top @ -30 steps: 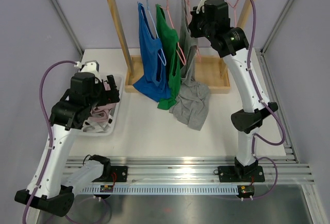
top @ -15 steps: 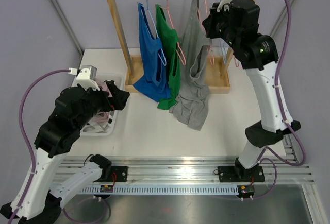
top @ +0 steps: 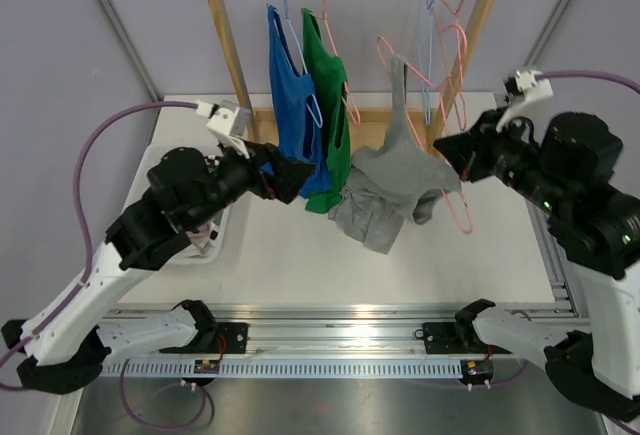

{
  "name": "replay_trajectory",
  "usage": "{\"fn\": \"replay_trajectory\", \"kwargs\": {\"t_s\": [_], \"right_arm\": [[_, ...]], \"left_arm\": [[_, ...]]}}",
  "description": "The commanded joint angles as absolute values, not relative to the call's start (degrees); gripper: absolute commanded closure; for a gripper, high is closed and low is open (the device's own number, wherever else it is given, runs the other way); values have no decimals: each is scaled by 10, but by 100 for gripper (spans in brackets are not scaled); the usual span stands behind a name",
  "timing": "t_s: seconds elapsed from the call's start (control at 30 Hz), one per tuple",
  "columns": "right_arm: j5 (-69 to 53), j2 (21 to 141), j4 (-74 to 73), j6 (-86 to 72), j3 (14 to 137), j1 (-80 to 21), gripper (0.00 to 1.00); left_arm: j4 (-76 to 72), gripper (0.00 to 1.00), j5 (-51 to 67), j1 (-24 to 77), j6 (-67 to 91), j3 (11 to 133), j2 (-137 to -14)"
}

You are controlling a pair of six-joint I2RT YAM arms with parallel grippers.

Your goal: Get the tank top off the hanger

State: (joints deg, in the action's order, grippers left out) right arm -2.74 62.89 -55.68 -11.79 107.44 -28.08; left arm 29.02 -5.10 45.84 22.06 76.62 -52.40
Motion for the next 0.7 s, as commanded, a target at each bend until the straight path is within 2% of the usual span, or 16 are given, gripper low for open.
{"fn": "replay_trajectory", "kwargs": {"t_s": [0.0,0.07,0.2,0.53,0.63,0.67], "right_arm": [[-97,549,-592,-128,1029,-279,100],[-127,500,-618,-139,993,-279,100],[-174,434,-649,-155,962,-280,100],[-224,375,-652,-187,940,-280,100],[-231,373,-647,-186,940,-280,100],[-230,371,-646,-185,940,-280,100]], "left_arm": [[190,1,-140,550,170,811,-567],[163,1,-175,600,147,830,-590],[126,1,-167,644,121,855,-641],[76,3,-98,676,118,883,-739],[73,15,-98,678,118,894,-760],[83,25,-101,678,117,904,-765]]}}
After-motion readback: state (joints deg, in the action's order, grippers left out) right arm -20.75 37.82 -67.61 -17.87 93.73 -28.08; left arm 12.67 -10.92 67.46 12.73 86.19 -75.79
